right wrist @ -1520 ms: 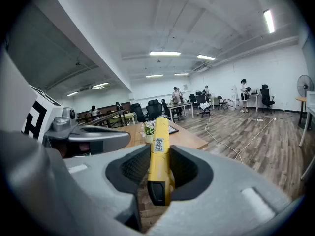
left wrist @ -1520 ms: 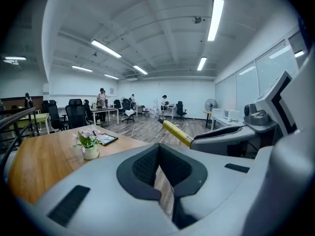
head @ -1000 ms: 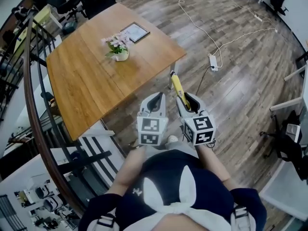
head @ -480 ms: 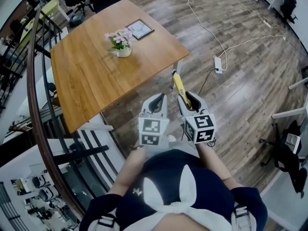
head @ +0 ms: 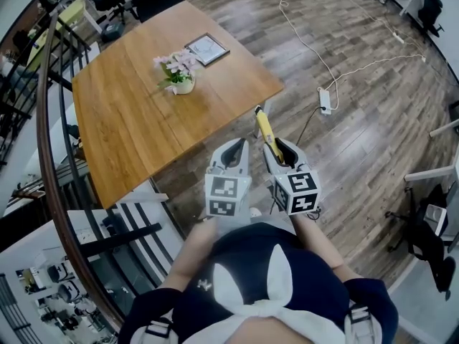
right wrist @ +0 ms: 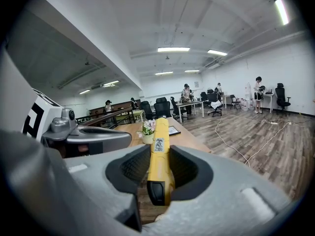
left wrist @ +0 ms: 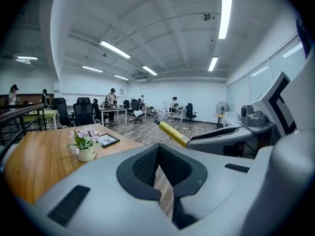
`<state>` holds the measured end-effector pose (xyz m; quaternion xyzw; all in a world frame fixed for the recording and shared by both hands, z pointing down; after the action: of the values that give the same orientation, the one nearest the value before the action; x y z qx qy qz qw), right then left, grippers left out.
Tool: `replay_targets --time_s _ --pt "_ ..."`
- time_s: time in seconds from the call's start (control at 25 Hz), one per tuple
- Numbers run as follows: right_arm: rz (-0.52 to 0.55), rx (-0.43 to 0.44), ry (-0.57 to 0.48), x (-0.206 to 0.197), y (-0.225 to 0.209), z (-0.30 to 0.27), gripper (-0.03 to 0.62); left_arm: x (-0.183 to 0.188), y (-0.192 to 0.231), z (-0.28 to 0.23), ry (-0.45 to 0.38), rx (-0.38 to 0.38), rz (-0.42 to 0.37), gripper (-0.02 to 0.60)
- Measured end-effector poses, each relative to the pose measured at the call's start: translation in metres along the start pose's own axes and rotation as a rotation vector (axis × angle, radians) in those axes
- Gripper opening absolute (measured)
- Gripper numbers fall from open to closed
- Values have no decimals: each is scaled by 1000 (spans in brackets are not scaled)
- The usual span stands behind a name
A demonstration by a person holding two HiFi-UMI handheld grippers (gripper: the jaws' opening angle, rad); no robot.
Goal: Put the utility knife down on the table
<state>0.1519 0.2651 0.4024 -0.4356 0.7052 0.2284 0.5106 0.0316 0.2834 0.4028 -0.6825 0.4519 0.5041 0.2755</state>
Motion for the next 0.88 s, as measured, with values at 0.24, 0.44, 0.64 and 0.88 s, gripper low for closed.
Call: replay_targets --time_s 0.24,0.44,0.64,0.88 --pt "-3 -7 5 20 -12 -49 120 14 38 -38 8 -10 -4 17" --pt "-7 -14 5 38 -21 -89 120 26 74 -66 18 -11 -4 17" --pt "-16 -33 5 52 -28 -126 120 34 105 -87 26 -14 -2 17" --pt "-26 -54 11 68 -30 -164 120 41 140 -108 35 -25 2 17"
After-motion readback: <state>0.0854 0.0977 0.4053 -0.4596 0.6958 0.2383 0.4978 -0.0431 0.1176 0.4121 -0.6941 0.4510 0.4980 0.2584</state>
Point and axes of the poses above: the fingertips, and each gripper's own axes: z backward along the fingers, y to its left, x out of its top, the point moved 6 cm from there along z, backward along the fingers, and after that the axes turned 5 degrees about -x, right-handed, at the moved point
